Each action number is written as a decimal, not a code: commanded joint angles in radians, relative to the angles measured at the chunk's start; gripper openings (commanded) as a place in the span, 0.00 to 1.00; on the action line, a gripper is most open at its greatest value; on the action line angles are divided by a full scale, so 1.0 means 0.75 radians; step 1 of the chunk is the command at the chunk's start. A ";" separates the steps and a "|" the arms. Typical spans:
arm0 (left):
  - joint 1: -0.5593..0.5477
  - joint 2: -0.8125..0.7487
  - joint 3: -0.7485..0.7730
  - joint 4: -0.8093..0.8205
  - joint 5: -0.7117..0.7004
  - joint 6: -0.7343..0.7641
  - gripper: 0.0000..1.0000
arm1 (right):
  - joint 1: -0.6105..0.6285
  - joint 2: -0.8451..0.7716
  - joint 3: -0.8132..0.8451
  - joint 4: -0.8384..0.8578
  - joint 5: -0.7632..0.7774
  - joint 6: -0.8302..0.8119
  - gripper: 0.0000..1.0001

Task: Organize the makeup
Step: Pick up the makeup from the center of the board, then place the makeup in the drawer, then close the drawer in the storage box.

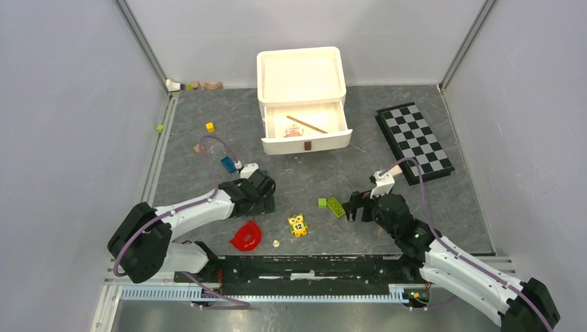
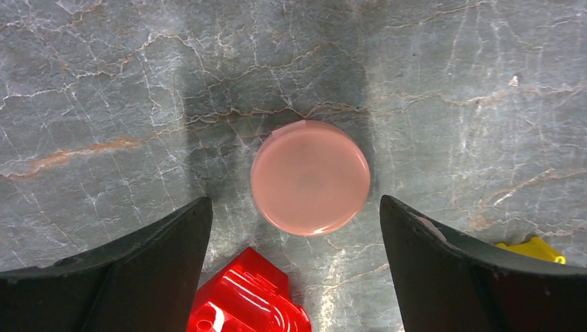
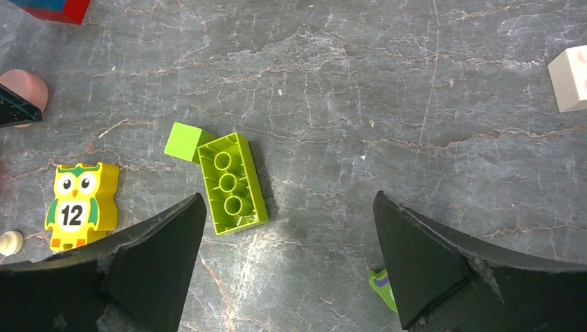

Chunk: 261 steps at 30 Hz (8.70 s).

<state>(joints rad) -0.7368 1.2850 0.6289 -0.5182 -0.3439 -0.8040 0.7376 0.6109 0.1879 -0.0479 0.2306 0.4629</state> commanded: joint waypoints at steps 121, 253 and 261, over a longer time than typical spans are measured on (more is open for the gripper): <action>0.193 0.830 1.580 -0.375 0.190 0.812 0.81 | 0.001 -0.221 -0.006 -0.305 0.194 0.024 0.98; 0.380 -0.570 0.291 -0.262 0.166 0.617 1.00 | 0.117 1.166 1.171 0.601 -0.099 -0.192 0.70; 0.381 -0.609 0.288 -0.262 0.129 0.610 1.00 | 0.155 1.096 1.070 0.595 -0.165 -0.149 0.43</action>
<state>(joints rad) -0.4545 0.8486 0.8440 -0.7528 -0.2134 -0.3347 0.8387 1.4887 1.0306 0.3756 0.1352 0.3305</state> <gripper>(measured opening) 0.994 0.448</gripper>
